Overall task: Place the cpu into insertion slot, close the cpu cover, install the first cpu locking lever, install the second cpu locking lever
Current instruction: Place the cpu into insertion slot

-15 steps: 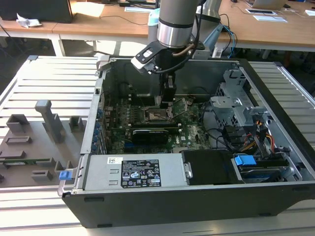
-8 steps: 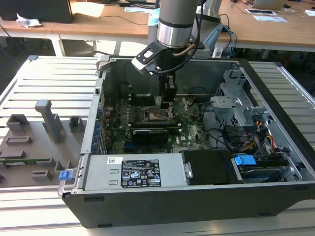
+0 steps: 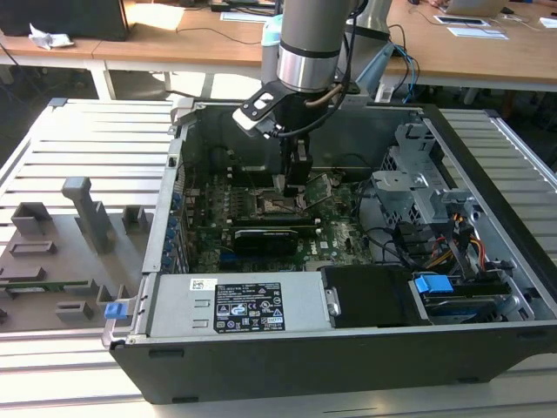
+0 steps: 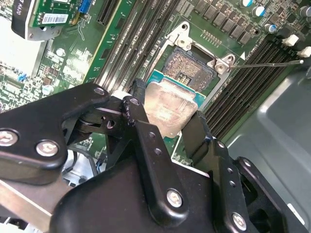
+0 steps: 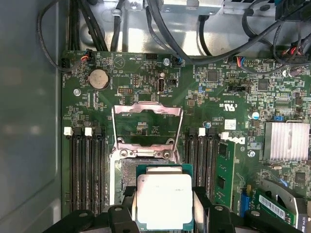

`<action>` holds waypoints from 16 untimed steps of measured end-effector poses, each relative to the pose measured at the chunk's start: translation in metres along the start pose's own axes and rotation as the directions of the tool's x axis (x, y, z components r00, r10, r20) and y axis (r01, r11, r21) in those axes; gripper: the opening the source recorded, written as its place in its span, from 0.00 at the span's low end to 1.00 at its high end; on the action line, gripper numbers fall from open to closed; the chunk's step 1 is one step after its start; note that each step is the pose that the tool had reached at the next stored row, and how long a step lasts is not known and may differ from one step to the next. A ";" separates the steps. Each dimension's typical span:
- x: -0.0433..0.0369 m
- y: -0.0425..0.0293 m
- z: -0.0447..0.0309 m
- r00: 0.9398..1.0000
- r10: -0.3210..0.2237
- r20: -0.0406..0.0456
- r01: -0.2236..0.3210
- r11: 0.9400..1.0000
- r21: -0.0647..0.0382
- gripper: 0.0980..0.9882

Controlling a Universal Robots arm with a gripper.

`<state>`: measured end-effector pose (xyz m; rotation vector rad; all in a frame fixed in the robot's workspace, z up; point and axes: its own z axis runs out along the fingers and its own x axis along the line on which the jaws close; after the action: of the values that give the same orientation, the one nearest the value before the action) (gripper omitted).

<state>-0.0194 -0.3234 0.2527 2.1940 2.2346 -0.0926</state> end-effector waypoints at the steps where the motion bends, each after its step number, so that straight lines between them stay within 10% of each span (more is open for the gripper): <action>1: 0.0001 0.0000 0.0007 1.000 0.000 0.000 0.000 1.000 0.000 0.50; 16: 0.0005 0.0011 0.0116 1.000 0.000 0.000 0.000 1.000 0.000 0.50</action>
<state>-0.0187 -0.3234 0.2411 2.1938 2.2344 -0.0930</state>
